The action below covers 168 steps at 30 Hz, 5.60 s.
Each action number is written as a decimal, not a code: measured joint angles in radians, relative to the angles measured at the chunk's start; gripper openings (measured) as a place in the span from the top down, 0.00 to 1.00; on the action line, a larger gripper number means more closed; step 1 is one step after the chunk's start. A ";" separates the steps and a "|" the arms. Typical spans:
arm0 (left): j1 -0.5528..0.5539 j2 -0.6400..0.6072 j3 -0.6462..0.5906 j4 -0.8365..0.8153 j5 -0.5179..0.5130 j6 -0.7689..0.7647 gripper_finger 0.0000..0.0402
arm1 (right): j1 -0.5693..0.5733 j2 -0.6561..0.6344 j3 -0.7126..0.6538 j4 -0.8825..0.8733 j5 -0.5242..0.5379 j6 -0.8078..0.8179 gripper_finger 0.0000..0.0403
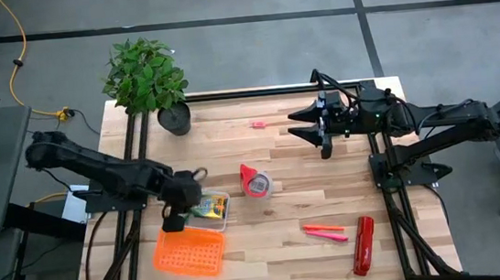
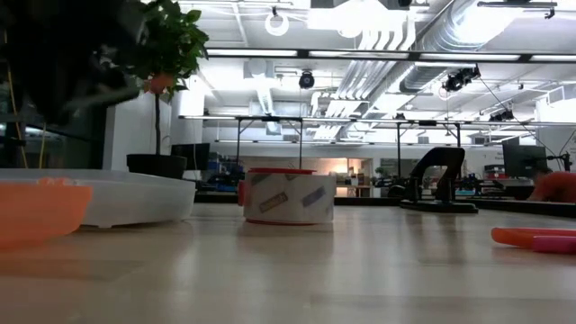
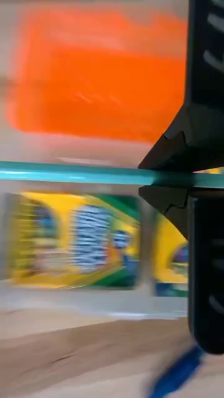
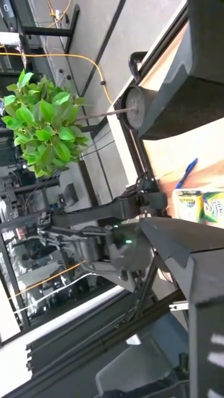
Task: Pack school essentials
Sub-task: Put the blue pencil into the orange supply box
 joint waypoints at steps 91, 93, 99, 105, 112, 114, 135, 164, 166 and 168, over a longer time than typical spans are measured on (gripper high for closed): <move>0.109 0.211 0.053 0.233 -0.114 0.270 0.73 | -0.001 0.001 0.000 -0.118 0.030 0.035 0.48; 0.109 0.233 0.053 0.238 -0.117 0.267 0.73 | -0.001 0.001 0.000 -0.122 0.030 0.035 0.48; 0.108 0.291 0.053 0.283 -0.116 0.246 0.74 | -0.001 0.001 0.000 -0.127 0.031 0.035 0.48; 0.108 0.318 0.053 0.285 -0.116 0.248 0.77 | -0.001 0.001 0.000 -0.130 0.033 0.042 0.48; 0.108 0.319 0.053 0.273 -0.116 0.248 0.93 | -0.001 0.001 0.000 -0.149 0.033 0.042 0.48; 0.108 0.319 0.053 0.264 -0.116 0.248 0.97 | 0.000 0.001 0.000 -0.152 0.033 0.042 0.48; 0.108 0.318 0.101 0.156 -0.135 0.240 0.95 | 0.000 0.001 0.000 -0.152 0.032 0.042 0.48; 0.109 0.317 0.100 0.114 -0.191 0.222 0.94 | -0.001 0.001 0.000 -0.152 0.031 0.045 0.48; 0.109 0.317 0.100 0.111 -0.194 0.222 0.93 | -0.001 0.001 0.000 -0.153 0.031 0.045 0.48; 0.110 0.317 0.100 0.107 -0.195 0.221 0.91 | 0.000 0.001 0.000 -0.152 0.031 0.045 0.48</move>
